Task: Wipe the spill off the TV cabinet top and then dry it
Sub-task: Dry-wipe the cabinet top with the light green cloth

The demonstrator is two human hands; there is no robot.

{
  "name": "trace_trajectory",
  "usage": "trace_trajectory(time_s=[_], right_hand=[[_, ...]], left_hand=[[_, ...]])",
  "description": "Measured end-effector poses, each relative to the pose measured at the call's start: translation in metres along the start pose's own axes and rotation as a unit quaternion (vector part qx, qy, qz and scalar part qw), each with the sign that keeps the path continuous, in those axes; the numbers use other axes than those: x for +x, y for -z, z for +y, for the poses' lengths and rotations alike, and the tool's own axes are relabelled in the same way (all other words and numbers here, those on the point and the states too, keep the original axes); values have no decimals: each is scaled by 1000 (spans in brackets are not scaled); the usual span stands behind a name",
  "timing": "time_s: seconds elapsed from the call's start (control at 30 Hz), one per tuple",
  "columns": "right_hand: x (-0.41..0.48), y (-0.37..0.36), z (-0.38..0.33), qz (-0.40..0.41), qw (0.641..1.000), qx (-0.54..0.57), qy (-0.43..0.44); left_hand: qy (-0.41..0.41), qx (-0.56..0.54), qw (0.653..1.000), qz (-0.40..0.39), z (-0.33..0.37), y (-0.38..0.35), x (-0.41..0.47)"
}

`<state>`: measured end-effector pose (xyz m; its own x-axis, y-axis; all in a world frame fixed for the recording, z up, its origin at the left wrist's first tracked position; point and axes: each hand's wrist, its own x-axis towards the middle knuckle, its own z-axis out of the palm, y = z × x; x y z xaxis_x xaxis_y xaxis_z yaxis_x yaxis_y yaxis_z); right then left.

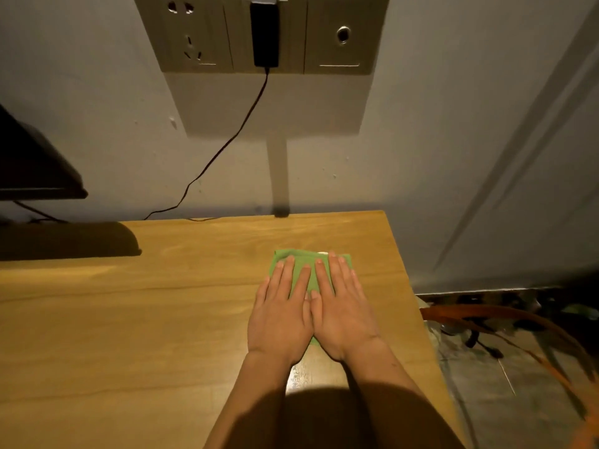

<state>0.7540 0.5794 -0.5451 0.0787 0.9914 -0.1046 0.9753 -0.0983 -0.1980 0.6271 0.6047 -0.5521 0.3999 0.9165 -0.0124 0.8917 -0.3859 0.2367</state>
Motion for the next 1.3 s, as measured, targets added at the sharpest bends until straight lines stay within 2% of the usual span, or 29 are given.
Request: trace_trajectory(time_s=[0.3, 0.57, 0.93, 1.3], right_hand=[[94, 16, 14, -7, 1000, -12, 6], [115, 18, 20, -4, 1000, 4, 8], [34, 8, 10, 0, 1000, 27, 11], [-150, -10, -4, 2, 999, 29, 20]], left_hand=[[-1, -9, 1000, 0, -13, 4, 95], [4, -16, 1000, 4, -15, 3, 116], [5, -17, 1000, -13, 1, 5, 34], [18, -12, 1000, -15, 46, -1, -149]])
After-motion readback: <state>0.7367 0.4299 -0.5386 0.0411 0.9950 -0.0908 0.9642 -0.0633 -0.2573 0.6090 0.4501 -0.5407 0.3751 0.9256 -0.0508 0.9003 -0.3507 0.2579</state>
